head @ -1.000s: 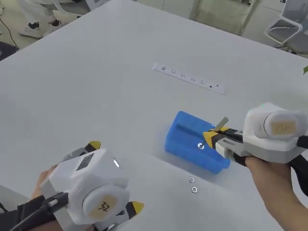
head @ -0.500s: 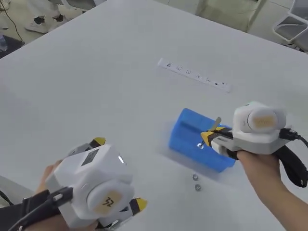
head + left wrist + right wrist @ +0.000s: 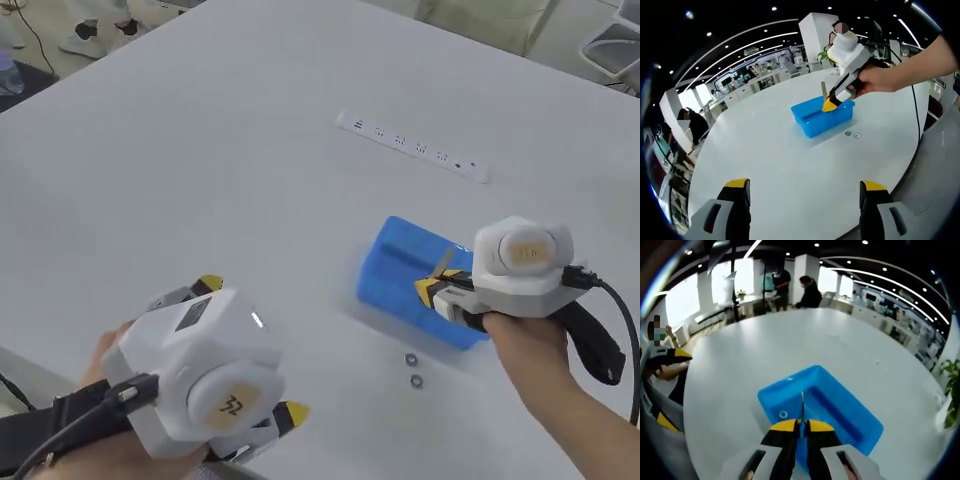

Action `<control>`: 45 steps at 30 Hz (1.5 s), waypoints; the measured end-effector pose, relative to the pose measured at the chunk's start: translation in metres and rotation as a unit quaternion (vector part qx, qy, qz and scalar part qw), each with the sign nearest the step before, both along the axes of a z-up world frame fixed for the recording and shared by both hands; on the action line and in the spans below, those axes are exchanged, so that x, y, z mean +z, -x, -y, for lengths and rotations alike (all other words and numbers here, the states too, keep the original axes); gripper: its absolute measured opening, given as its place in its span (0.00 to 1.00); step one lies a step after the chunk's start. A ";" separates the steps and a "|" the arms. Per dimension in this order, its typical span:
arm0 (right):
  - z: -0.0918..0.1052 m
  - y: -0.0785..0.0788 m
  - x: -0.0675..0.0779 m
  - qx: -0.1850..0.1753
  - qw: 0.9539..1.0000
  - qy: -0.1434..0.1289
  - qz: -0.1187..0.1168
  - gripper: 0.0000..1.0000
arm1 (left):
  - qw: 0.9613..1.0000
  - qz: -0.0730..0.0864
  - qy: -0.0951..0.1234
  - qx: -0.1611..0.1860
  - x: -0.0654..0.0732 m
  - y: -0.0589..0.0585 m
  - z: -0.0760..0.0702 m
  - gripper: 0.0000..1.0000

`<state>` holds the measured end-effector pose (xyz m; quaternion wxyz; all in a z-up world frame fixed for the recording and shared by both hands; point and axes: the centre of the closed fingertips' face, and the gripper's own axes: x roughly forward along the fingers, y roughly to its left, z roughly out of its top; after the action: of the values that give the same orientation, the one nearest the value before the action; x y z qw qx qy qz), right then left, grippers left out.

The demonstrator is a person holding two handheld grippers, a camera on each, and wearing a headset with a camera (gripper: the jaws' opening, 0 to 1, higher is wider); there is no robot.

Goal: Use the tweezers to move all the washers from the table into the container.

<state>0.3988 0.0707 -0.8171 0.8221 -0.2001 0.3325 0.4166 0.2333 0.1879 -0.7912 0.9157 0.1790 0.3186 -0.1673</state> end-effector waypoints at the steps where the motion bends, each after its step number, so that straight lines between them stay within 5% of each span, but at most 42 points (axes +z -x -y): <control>1: 0.000 0.001 0.000 -0.001 1.000 0.000 -0.002 0.04 | 1.000 0.000 0.000 0.000 0.000 0.000 0.000 0.92; 15: 0.003 -0.003 -0.001 -0.022 1.000 -0.010 -0.008 0.05 | 1.000 0.002 -0.004 -0.001 0.001 -0.001 0.000 0.92; 24: 0.007 -0.001 0.020 -0.026 0.999 -0.029 0.010 0.05 | 1.000 0.005 -0.005 0.001 0.002 -0.001 -0.001 0.93; 37: 0.007 0.030 0.077 -0.017 0.995 -0.097 0.025 0.05 | 1.000 0.008 -0.003 -0.003 0.003 -0.001 0.001 0.93; 45: 0.010 0.051 0.074 -0.018 0.995 -0.101 0.018 0.05 | 1.000 0.008 -0.001 -0.003 0.003 -0.001 0.000 0.93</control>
<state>0.3479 0.0602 -0.7431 0.8511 -0.1176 0.2776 0.4298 0.2340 0.1875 -0.7886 0.9175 0.1823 0.3110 -0.1680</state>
